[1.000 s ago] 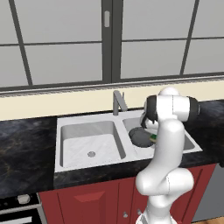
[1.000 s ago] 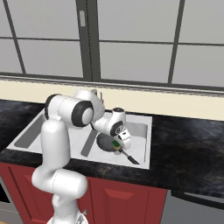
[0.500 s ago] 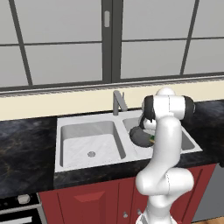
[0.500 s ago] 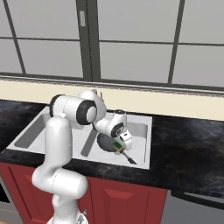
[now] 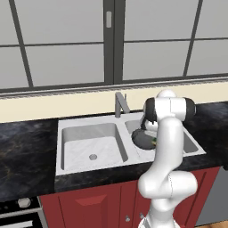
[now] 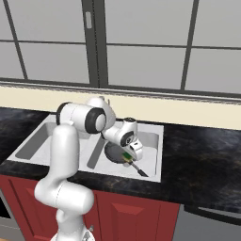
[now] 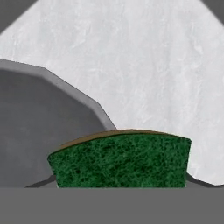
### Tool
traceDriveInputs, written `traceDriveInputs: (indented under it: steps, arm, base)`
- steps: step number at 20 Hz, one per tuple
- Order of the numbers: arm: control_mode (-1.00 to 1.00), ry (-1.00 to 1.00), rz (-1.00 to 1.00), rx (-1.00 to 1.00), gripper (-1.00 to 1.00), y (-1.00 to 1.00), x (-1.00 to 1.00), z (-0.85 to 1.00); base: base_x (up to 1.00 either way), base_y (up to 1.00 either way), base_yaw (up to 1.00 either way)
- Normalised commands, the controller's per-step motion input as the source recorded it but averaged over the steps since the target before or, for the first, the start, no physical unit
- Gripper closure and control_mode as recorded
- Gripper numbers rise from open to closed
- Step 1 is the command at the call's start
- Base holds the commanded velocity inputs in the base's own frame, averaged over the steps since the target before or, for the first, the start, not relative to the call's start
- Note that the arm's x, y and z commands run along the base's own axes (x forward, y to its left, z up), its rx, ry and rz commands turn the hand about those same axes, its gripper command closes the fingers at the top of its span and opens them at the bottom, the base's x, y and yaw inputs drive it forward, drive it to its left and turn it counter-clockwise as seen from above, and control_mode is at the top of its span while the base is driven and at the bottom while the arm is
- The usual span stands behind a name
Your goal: Pick the pan and sponge and place them into the sink. Then turn on the water.
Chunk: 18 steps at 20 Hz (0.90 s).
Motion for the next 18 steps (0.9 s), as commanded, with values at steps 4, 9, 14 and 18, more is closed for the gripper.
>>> traceDriveInputs:
  steps: [4, 9, 14, 18]
  arm:
    - [-1.0, -0.01, 0.03, 0.02, -1.0, -0.16, 0.0, -0.03]
    - [-1.0, -0.04, 0.04, 0.03, -1.0, -0.04, 0.0, 0.03]
    - [-1.0, -0.09, 0.05, 0.03, -1.0, 0.01, 0.0, 0.11]
    - [-1.0, -0.13, 0.05, 0.03, -1.0, 0.01, 0.01, 0.14]
  base:
    - [0.0, 0.0, 0.0]
    - [0.0, 0.0, 0.0]
    - [0.0, 0.0, 0.0]
    - [0.0, 0.0, 0.0]
